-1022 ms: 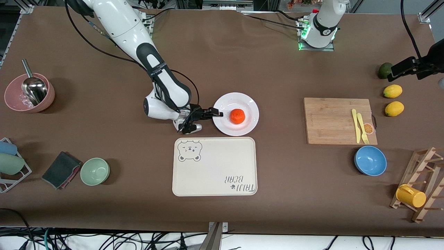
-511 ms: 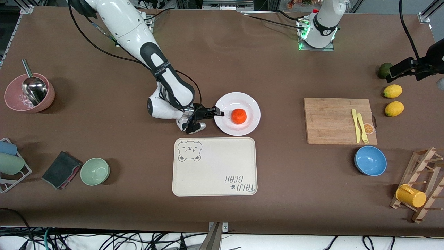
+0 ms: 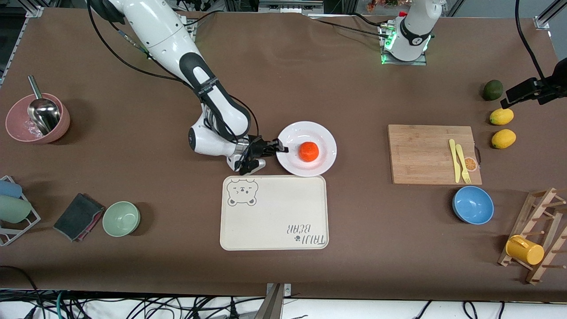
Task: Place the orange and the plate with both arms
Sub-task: 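Grip the white plate rim with the right gripper, then slide the plate with the right gripper onto the bear placemat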
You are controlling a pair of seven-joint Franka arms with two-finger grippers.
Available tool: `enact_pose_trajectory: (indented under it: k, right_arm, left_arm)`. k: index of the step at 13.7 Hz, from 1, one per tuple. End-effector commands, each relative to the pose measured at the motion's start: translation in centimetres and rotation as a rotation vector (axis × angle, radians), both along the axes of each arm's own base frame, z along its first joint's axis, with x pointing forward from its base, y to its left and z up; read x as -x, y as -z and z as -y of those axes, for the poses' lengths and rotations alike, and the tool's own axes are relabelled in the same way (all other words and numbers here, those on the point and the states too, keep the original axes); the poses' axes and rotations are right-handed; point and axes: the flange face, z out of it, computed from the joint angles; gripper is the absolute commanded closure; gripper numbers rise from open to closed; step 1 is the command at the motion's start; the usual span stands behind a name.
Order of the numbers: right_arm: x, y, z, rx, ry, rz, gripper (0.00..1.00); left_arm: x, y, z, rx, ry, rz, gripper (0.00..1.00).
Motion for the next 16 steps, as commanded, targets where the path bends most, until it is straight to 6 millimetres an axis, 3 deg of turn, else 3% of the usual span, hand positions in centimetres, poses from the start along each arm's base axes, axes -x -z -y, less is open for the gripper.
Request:
enact_pose_trajectory:
  k: [1,3,5,8,10,14,16]
  right_arm:
    - [-3.8,-3.0,-0.3,-0.035,0.081,-0.008,1.00]
    - [-7.5,-4.5,1.7,-0.028,0.177,-0.010,1.00]
    - [-10.8,-4.2,3.4,-0.022,0.241,0.003,1.00]
    - [-13.5,-2.0,3.9,-0.024,0.310,-0.011,1.00]
    - [-14.3,-1.4,4.5,-0.028,0.330,-0.016,1.00]
    - [-13.6,1.7,4.8,-0.004,0.331,-0.051,1.00]
    - [-13.6,1.9,4.9,0.000,0.330,-0.051,1.00]
  left_arm:
    - [0.0,-0.6,-0.6,0.013,-0.016,0.010,0.00]
    - [0.0,-0.6,-0.6,0.018,-0.021,0.010,0.00]
    - [0.0,-0.6,-0.6,0.017,-0.034,0.008,0.00]
    - [-0.1,-0.2,-0.6,0.017,-0.036,0.000,0.00]
    - [0.0,0.1,-0.9,0.015,-0.050,-0.007,0.00]
    - [0.0,-0.1,-1.0,0.016,-0.054,-0.004,0.00]
    - [0.1,-0.1,-1.0,0.017,-0.054,-0.004,0.00]
